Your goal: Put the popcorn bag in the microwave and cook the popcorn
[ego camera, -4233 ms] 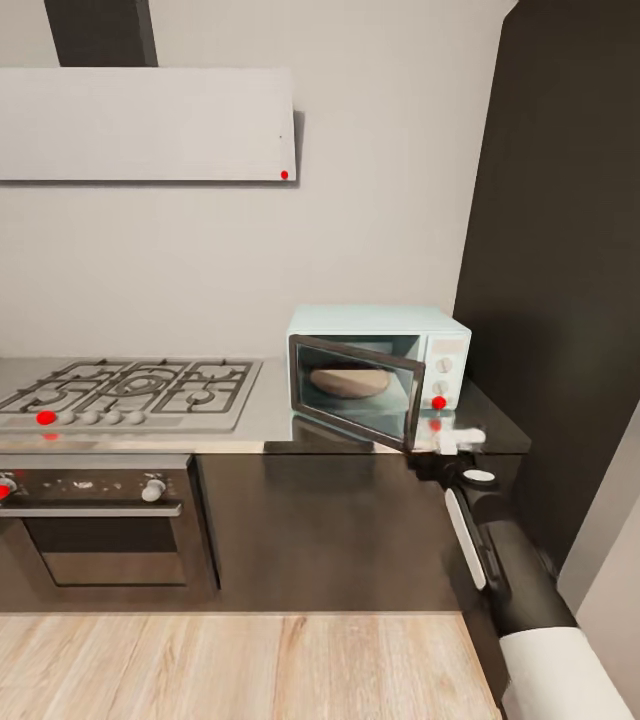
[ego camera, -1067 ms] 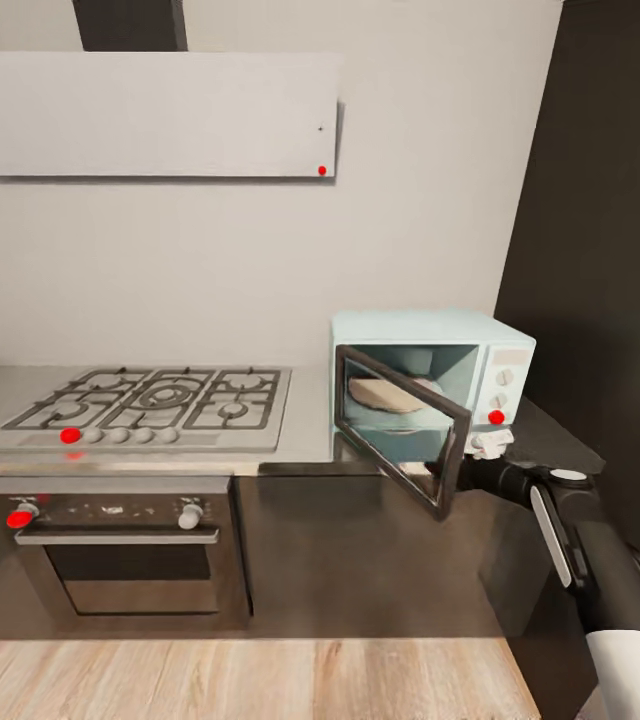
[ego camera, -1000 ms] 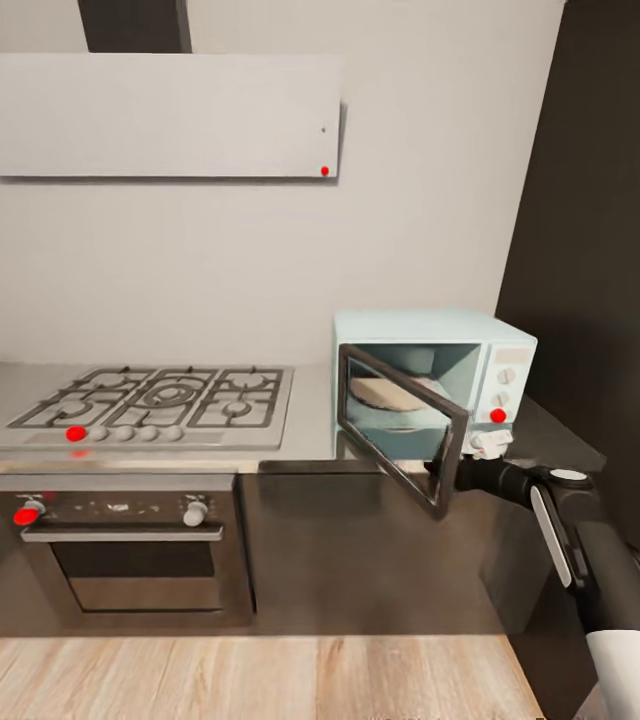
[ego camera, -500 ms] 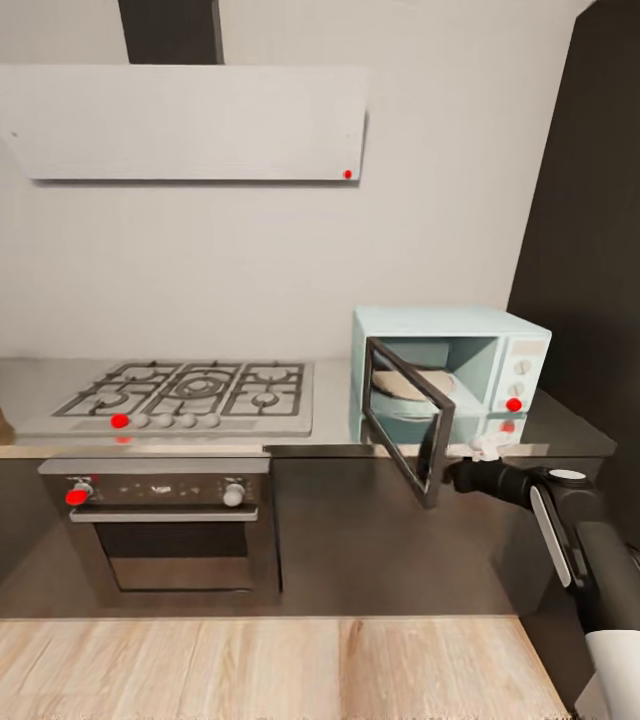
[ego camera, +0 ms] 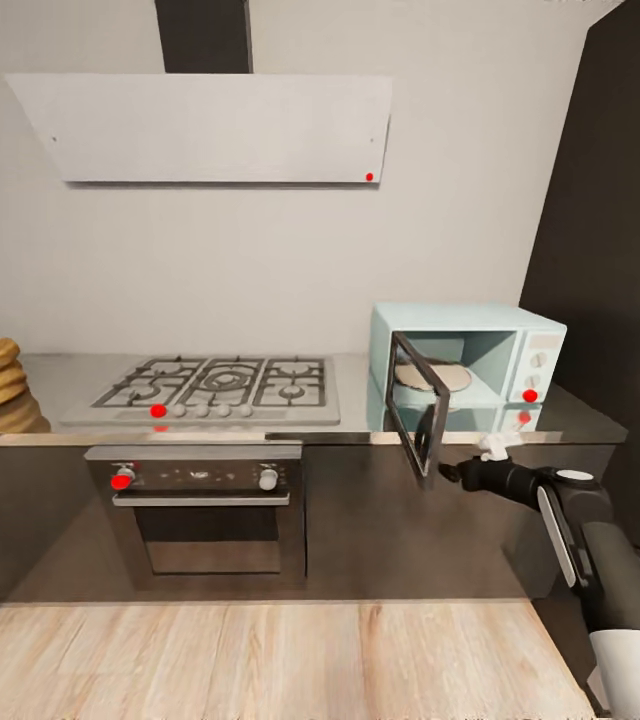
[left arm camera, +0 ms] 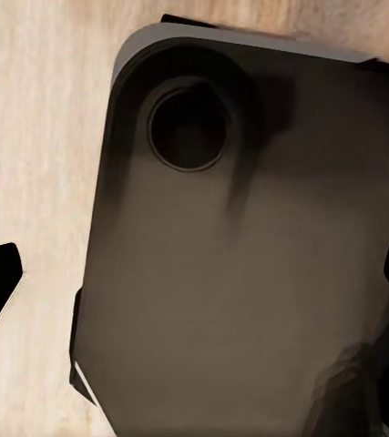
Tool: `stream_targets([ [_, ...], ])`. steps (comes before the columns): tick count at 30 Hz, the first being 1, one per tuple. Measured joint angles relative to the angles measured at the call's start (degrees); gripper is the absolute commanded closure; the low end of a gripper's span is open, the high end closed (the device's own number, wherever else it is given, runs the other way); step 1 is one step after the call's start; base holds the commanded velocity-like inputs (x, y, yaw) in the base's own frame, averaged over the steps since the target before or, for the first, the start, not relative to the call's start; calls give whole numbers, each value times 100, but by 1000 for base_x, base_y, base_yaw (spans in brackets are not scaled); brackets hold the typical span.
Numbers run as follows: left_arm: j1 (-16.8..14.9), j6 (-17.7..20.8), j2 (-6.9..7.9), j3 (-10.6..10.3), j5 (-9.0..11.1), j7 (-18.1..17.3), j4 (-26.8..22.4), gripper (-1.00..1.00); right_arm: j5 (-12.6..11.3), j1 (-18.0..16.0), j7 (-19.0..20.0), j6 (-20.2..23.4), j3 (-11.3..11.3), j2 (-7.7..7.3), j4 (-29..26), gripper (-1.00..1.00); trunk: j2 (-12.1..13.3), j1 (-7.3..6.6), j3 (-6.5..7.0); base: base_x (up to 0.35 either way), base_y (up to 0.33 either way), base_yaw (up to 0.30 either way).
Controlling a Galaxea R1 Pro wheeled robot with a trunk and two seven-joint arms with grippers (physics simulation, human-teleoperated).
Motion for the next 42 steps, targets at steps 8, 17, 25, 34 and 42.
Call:
stream_targets([
  [8,0,1,5,0,0,0,0,-100,-83,-5,-58,1,-305,-49,98,-100,-1,-2,1,-77,107,0],
  [17,-1,0,5,-1,1,0,1,-100,10,0,-663,14,-850,-334,666,-100,-1,-1,0,-1,2,0],
  [25,-1,3,9,7,6,0,1,-100,385,2,-862,-65,-965,-430,2649,-100,0,-1,0,0,0,0],
  [34,-1,3,5,8,4,0,1,-100,1391,81,-1085,-2550,-876,-393,7550,-100,-1,-1,-1,0,0,0],
  [42,-1,1,5,8,4,0,1,-100,798,1971,-3048,-4802,-938,201,7733,-100,-1,-1,-1,0,0,0],
])
